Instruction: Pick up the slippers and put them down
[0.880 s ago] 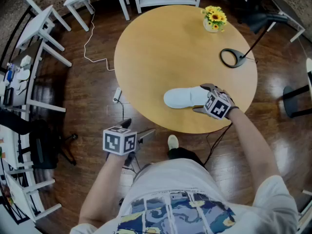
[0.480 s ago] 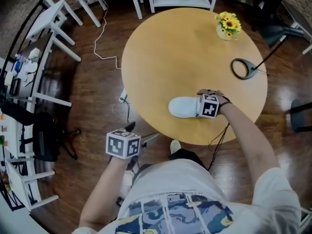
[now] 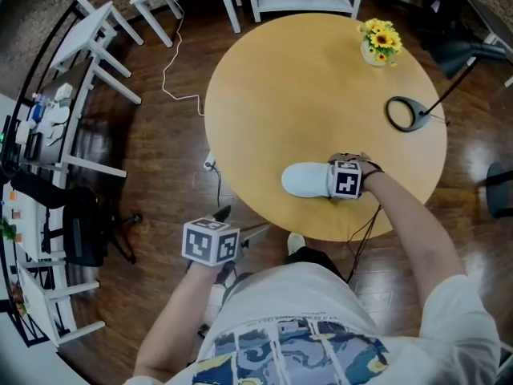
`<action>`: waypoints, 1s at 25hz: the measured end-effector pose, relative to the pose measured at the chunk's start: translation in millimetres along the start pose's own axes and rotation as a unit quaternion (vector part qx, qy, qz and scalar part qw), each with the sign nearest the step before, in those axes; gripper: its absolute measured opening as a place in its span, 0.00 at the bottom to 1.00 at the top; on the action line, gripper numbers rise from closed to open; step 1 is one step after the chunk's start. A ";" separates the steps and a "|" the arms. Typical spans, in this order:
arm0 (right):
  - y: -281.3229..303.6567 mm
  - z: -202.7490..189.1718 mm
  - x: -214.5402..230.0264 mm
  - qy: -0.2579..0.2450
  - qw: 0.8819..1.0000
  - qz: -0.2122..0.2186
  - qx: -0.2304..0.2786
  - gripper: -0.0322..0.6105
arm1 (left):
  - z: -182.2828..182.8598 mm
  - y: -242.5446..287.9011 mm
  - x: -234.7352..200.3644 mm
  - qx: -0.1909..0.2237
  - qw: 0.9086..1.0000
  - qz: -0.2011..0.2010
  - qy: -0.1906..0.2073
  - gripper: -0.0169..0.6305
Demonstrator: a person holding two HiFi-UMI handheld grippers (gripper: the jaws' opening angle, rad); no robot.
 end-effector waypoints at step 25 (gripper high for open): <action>-153.9 -42.4 -91.8 0.280 0.942 -0.184 0.032 0.79 | -87.7 -56.0 57.5 -0.007 0.991 -0.059 0.116 0.82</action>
Point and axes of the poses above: the fingertips, and each gripper's own axes: y forward along the fingers, x to its right, z out of its top, the point moved 4 cm from there along -y, backward along the fingers, and after that the axes turned 12 degrees about -z, right-handed, at the moved point
